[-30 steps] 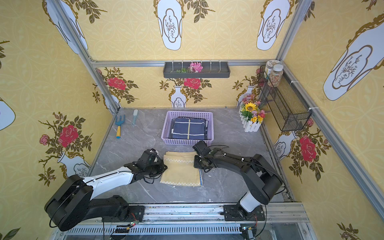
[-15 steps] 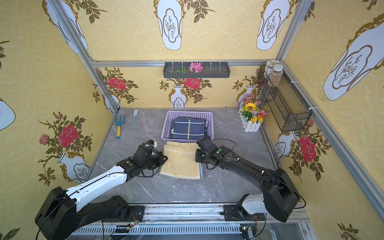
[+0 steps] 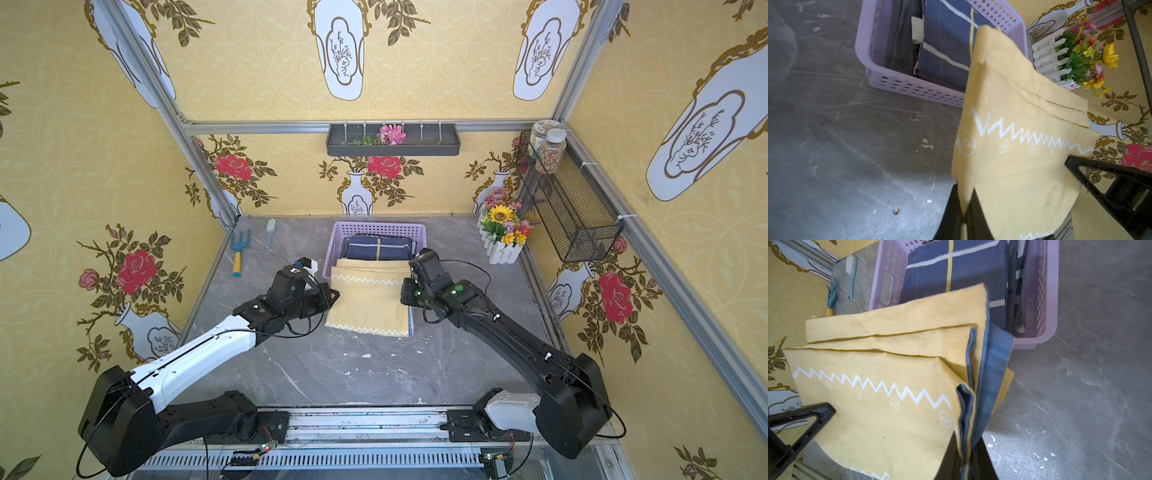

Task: Put the folded pillowcase in the basket
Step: Place the pillowcase in the basket.

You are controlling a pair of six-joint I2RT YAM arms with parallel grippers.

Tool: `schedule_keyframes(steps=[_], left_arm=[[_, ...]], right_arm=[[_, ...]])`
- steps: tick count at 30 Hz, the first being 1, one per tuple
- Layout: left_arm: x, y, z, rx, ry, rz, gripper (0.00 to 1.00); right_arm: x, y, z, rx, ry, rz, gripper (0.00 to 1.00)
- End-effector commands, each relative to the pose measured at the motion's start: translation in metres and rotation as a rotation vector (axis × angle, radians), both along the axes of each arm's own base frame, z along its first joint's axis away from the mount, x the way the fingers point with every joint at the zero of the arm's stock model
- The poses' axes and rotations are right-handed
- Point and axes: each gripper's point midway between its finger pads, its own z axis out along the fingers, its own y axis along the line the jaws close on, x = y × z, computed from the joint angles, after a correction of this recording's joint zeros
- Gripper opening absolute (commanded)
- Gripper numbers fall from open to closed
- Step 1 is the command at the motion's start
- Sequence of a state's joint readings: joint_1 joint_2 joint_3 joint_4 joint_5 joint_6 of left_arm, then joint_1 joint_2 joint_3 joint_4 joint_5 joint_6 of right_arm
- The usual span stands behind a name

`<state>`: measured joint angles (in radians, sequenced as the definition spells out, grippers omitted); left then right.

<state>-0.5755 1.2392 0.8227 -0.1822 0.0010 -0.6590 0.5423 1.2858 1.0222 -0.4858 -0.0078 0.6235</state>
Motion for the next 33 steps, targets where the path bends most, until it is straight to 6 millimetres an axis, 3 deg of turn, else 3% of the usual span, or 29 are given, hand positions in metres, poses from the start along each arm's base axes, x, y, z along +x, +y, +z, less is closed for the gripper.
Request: schedule_keyframes(steps=[1, 13, 15, 23, 33], left_arm=[[0.018, -0.003, 0.013, 0.012, -0.061, -0.011, 0.00], [0.085, -0.011, 0.038, -0.013, -0.143, -0.030, 0.00], [0.104, 0.000, 0.040, -0.014, -0.152, -0.005, 0.00], [0.145, 0.004, 0.036, -0.027, -0.165, -0.004, 0.00], [0.177, 0.002, 0.017, -0.025, -0.145, -0.015, 0.00]], right_arm=[[0.013, -0.007, 0.011, -0.021, -0.039, 0.008, 0.02], [0.081, -0.008, 0.032, 0.012, -0.105, 0.012, 0.02], [0.094, -0.007, 0.032, 0.021, -0.109, 0.013, 0.02], [0.144, -0.006, 0.030, 0.047, -0.127, 0.016, 0.02], [0.185, -0.006, 0.012, 0.058, -0.110, 0.025, 0.02]])
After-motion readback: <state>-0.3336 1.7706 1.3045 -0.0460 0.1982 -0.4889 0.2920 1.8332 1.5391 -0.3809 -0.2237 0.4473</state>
